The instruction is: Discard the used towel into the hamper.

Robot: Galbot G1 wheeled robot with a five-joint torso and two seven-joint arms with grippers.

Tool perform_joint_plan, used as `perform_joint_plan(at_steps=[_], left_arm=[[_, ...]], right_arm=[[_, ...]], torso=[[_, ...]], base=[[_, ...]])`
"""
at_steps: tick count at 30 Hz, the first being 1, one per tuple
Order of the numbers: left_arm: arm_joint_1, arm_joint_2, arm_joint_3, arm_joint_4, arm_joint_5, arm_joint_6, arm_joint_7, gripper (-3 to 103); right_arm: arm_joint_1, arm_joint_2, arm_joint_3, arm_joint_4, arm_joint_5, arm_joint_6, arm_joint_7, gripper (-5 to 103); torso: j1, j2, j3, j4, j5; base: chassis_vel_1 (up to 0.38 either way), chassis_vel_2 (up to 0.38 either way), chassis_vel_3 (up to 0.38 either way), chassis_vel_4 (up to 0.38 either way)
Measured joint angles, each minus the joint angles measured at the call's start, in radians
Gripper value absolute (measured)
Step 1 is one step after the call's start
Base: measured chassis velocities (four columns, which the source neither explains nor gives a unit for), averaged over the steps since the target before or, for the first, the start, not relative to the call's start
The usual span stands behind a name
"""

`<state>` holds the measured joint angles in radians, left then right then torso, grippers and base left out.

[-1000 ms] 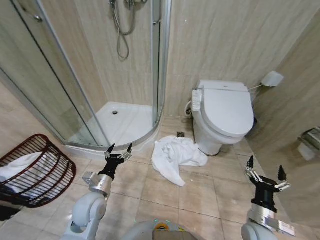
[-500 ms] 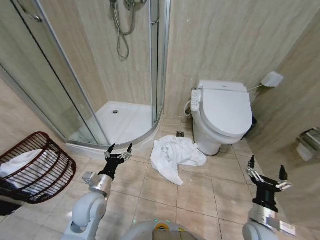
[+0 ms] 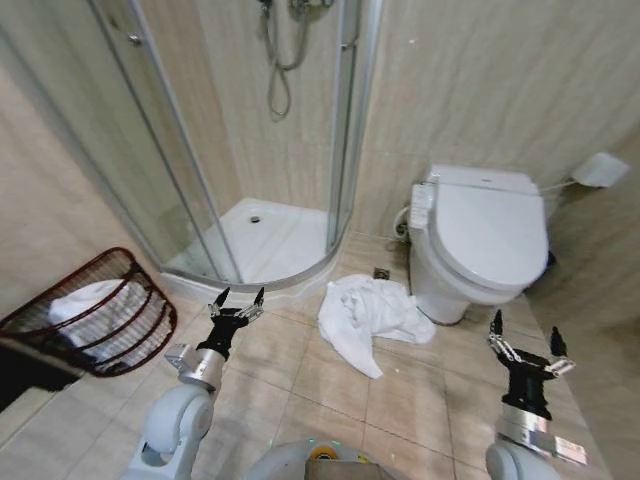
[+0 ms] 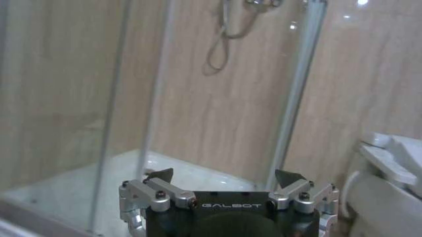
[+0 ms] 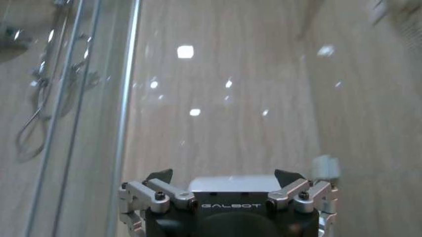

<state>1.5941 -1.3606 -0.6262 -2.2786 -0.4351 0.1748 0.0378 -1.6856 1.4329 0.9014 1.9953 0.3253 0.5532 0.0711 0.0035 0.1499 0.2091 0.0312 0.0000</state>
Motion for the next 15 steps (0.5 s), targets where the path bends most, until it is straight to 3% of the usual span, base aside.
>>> perform_joint_plan(at_steps=[6,9,15], left_arm=[[0.0,0.0,0.0,0.0,0.0,0.0,0.0,100],[0.0,0.0,0.0,0.0,0.0,0.0,0.0,100],[0.0,0.0,0.0,0.0,0.0,0.0,0.0,100]], right_arm=[[0.04,-0.039,0.009,-0.038,0.025,-0.112,0.004,100],[0.09,-0.087,0.016,-0.084,0.081,-0.216,-0.022,100],[0.151,-0.134,0.013,-0.162,0.115,-0.287,-0.041,100]], torso=[[0.0,0.0,0.0,0.0003,0.0004],[0.0,0.0,0.0,0.0005,0.0002],[0.0,0.0,0.0,0.0004,0.0001]], base=[[0.129,0.123,0.111,0.136],[0.123,0.136,0.14,0.142],[0.104,0.117,0.128,0.118]])
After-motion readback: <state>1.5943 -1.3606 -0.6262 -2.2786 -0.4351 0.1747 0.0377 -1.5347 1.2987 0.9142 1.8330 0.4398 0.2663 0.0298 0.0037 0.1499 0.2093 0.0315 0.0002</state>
